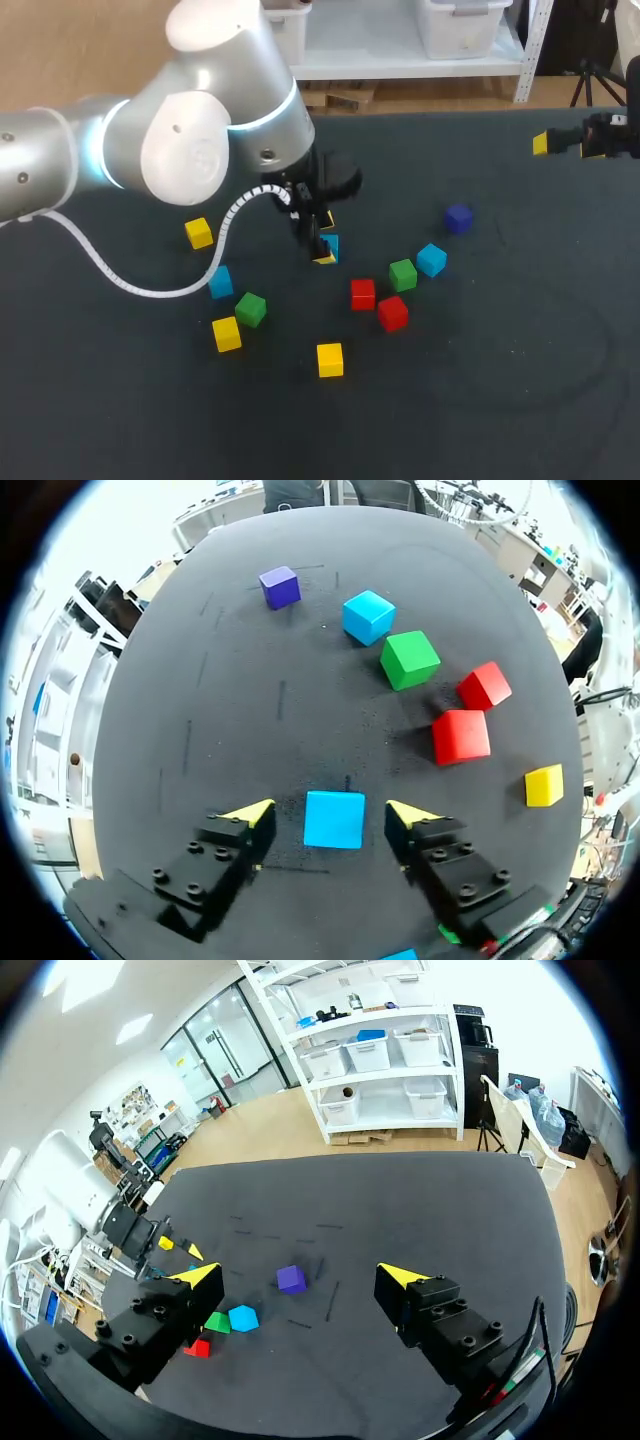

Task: Place the blue cubes, place green cubes on the blue cubes, place the yellow cubes on the green cubes, then place the red cubes on the yellow cubes, and place purple cube on the red cubes.

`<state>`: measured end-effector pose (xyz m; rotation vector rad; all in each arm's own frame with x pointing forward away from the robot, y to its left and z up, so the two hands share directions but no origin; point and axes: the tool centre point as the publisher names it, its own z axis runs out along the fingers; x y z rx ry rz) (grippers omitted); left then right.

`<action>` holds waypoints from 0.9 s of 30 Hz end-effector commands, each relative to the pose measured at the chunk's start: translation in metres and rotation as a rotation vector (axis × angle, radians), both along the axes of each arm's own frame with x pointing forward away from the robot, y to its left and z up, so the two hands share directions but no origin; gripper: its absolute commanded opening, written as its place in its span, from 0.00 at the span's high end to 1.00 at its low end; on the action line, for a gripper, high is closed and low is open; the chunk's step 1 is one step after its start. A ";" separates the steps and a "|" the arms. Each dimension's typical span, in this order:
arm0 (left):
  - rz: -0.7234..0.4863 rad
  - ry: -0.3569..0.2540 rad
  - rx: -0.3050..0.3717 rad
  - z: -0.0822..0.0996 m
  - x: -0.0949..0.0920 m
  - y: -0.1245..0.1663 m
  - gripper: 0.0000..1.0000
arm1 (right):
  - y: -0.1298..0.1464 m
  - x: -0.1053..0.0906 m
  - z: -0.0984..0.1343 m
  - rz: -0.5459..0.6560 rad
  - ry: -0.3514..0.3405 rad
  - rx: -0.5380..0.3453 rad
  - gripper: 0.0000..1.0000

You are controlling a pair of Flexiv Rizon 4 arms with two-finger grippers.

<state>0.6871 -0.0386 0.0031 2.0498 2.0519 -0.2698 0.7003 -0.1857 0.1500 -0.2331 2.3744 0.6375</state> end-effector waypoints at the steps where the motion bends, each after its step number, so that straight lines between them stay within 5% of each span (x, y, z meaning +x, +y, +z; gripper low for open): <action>1: 0.001 0.004 0.003 0.000 0.003 -0.001 0.20 | 0.001 0.000 0.000 -0.003 0.000 -0.002 0.00; 9: 0.003 0.004 0.003 -0.004 0.005 -0.002 0.50 | 0.001 0.000 0.000 -0.003 0.000 -0.002 0.00; 27: -0.002 -0.001 0.006 -0.005 0.010 -0.003 0.54 | 0.001 0.000 0.000 -0.003 0.000 -0.002 0.00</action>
